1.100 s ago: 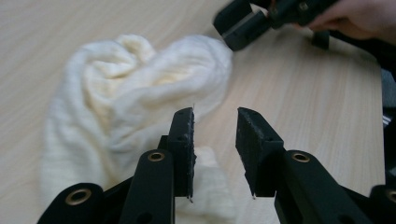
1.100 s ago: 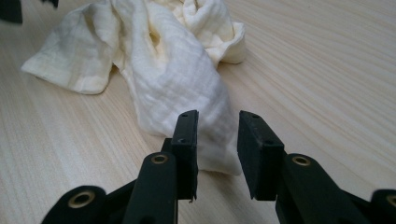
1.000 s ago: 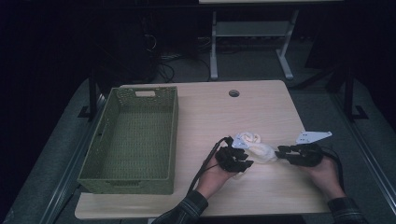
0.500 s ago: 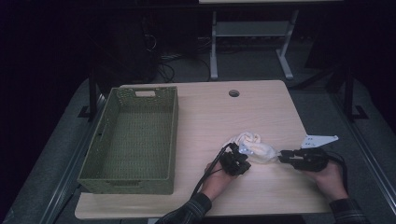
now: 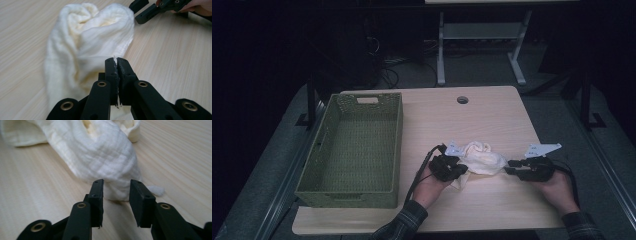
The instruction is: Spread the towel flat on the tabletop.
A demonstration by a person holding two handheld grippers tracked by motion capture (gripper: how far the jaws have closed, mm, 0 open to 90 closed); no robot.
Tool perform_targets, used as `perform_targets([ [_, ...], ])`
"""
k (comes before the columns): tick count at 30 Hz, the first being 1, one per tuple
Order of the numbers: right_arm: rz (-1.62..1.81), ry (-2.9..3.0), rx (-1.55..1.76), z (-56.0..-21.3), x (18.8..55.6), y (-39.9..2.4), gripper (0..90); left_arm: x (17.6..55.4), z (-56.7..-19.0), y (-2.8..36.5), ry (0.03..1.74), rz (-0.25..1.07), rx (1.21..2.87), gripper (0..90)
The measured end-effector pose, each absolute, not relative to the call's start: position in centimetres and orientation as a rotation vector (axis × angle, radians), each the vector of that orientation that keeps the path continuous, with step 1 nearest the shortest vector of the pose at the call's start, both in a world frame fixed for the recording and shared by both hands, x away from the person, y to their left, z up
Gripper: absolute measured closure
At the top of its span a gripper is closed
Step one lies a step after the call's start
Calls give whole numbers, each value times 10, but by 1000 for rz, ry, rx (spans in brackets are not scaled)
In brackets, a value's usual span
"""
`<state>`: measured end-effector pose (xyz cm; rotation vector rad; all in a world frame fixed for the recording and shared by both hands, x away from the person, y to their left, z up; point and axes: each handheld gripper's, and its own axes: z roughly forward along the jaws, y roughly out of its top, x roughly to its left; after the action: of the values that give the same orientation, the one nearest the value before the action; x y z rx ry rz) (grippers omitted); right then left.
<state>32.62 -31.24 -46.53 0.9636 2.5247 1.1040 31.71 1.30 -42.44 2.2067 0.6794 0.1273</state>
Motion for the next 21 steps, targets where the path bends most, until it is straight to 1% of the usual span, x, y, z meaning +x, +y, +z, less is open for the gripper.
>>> perform_targets([
  [4, 1076, 2505, 978, -465, 329, -316, 623, 316, -419, 27, 705, 155, 2185, 870],
  [11, 1134, 2439, 1064, -461, 335, -342, 633, 317, -417, 36, 743, 169, 2170, 871],
  [18, 1158, 2457, 1056, -466, 345, -336, 633, 318, -416, 39, 753, 184, 2162, 871],
  [20, 1167, 2484, 1050, -467, 348, -333, 661, 318, -416, 38, 753, 180, 2164, 870],
  [21, 1169, 2497, 1046, -468, 350, -331, 692, 318, -416, 38, 751, 181, 2166, 870],
])
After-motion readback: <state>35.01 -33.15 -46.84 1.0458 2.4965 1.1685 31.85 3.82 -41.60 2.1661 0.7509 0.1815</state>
